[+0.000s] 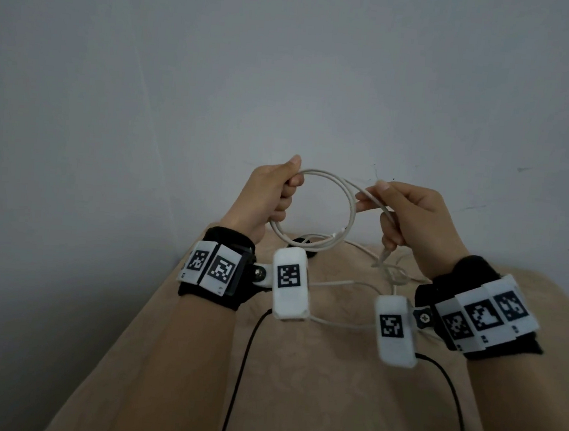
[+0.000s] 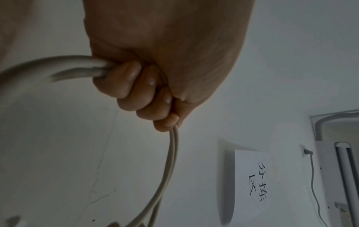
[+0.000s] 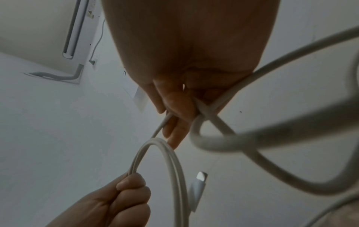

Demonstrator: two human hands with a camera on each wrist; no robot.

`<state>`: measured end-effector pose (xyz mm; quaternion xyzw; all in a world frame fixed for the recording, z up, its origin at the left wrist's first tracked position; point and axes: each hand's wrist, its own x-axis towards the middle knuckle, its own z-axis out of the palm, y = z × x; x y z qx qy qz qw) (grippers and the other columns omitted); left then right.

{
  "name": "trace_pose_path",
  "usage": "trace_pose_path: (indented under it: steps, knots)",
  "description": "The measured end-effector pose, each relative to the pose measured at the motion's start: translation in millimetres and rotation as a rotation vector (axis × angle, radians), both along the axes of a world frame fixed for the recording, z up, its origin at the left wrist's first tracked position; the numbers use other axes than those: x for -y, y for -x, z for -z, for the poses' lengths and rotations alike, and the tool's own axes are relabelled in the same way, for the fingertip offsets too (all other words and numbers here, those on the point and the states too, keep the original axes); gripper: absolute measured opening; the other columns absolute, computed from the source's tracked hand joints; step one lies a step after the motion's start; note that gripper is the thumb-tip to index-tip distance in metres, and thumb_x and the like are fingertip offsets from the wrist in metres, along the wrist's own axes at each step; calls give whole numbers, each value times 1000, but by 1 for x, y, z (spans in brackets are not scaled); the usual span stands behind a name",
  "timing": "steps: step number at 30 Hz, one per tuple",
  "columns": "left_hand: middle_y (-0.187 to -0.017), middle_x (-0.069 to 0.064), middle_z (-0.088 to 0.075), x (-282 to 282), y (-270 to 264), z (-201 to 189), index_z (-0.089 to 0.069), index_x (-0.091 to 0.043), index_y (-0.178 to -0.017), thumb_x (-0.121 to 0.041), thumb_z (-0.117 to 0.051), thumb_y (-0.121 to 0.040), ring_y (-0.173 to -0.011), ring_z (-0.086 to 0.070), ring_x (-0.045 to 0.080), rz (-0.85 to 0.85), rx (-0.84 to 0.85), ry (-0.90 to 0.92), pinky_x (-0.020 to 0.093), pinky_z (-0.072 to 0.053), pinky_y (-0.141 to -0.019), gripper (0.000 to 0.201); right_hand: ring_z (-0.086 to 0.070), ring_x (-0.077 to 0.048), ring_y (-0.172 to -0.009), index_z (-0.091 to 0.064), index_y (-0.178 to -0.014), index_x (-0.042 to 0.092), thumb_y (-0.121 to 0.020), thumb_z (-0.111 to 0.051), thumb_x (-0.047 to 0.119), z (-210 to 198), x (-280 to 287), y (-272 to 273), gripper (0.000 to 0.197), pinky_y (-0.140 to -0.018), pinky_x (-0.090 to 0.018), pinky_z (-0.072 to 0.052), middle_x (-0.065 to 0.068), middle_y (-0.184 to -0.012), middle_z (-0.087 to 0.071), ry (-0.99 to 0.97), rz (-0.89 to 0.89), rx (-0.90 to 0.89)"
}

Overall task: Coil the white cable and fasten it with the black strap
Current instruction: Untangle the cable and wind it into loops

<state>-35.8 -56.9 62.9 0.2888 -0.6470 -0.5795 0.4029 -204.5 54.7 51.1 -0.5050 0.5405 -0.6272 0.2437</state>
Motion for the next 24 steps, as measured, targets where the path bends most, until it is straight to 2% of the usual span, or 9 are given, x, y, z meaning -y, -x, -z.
trace_pose_path:
  steps: [5,8,16,20,24]
  knots:
    - [-52,-10,-23,2,-1,-1,-40,-21,-61,-39,-43,-99,-41,-14,4,-12,-72,-73,16,-12,-36,42,-34,-10,-31,-70,-87,7,-98,-48,25,-1,-2,0,30,-37,-24,-38,-5,-85,-75,-37,4,-60]
    - [-51,-10,-23,0,2,-1,-40,-20,-62,-39,-43,-100,-41,-15,4,16,-99,-102,17,-12,-37,42,-35,-9,-32,-71,-95,9,-96,-52,27,1,0,-8,26,-38,-24,-39,-3,-89,-75,-70,-17,-117]
    - [-49,-11,-24,1,5,0,-40,-20,-64,-38,-42,-100,-36,-18,2,47,-195,-236,15,-14,-35,41,-35,-7,-36,-68,-96,5,-98,-48,22,4,5,-11,26,-41,-25,-38,-4,-89,-75,-92,-81,-174]
    - [-48,-11,-25,1,5,0,-40,-20,-64,-39,-42,-100,-36,-19,3,56,-181,-240,15,-17,-36,41,-36,-8,-35,-66,-87,6,-99,-47,20,6,6,-11,27,-40,-24,-38,-5,-78,-73,-68,-69,-208]
    - [-47,-11,-29,3,2,2,-45,-19,-65,-36,-42,-100,-38,-26,5,79,-91,-186,18,-29,-42,39,-36,-8,-35,-63,-78,10,-100,-45,18,7,7,-8,30,-40,-23,-37,0,-64,-65,-54,-52,-223]
